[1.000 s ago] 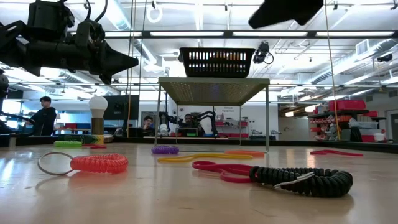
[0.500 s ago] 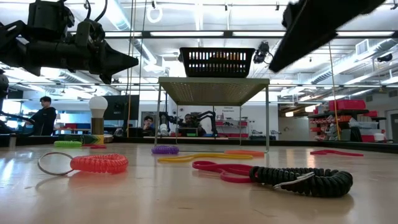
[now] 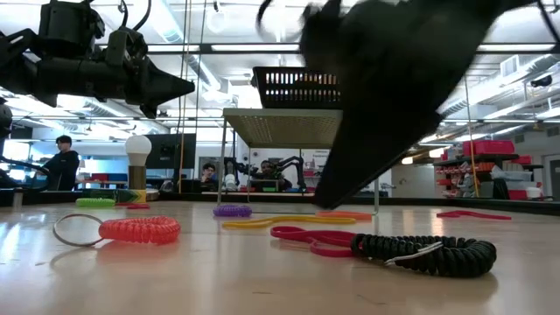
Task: Pick & Place Office Desk Supplies
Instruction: Put the black spring keychain into the bottom black bin on the shelf
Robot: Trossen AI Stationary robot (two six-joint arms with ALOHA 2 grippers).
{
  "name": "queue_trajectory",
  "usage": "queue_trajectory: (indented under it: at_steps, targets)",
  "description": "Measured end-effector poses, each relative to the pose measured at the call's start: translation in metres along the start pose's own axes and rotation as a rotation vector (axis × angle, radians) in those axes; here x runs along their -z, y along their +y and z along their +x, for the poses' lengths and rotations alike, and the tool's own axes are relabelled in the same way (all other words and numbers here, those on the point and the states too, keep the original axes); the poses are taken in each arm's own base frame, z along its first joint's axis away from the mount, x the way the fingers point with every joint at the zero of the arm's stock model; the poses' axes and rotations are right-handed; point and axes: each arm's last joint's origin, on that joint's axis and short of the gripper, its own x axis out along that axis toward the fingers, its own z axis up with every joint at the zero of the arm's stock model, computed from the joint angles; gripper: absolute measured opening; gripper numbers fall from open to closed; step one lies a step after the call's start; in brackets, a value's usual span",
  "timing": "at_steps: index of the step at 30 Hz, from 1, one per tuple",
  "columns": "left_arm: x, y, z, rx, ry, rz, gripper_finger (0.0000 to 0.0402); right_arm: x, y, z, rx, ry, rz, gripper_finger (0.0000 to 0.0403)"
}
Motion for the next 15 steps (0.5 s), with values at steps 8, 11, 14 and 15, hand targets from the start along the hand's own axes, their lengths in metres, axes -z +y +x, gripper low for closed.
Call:
queue_trajectory:
  at_steps: [8,11,14,15]
  targets:
    - [0.000,0.000,0.000,0.000,0.000,0.000,0.0020,-0.027,-0.016,0.008,0.077,-0.034,0.016,0.0102]
    - [0.000,0.000,0.000,0.000,0.000,0.000,0.0020,-0.036,-0.029,0.010,0.122,-0.025,0.043,0.0102]
    - [0.000,0.000,0.000,0.000,0.000,0.000,0.0020,-0.043,-0.042,0.014,0.146,-0.025,0.067,0.0103]
    - [0.000,0.000,0.000,0.000,-0.001,0.000,0.0020,-0.046,-0.047,0.015,0.154,-0.028,0.074,0.0103]
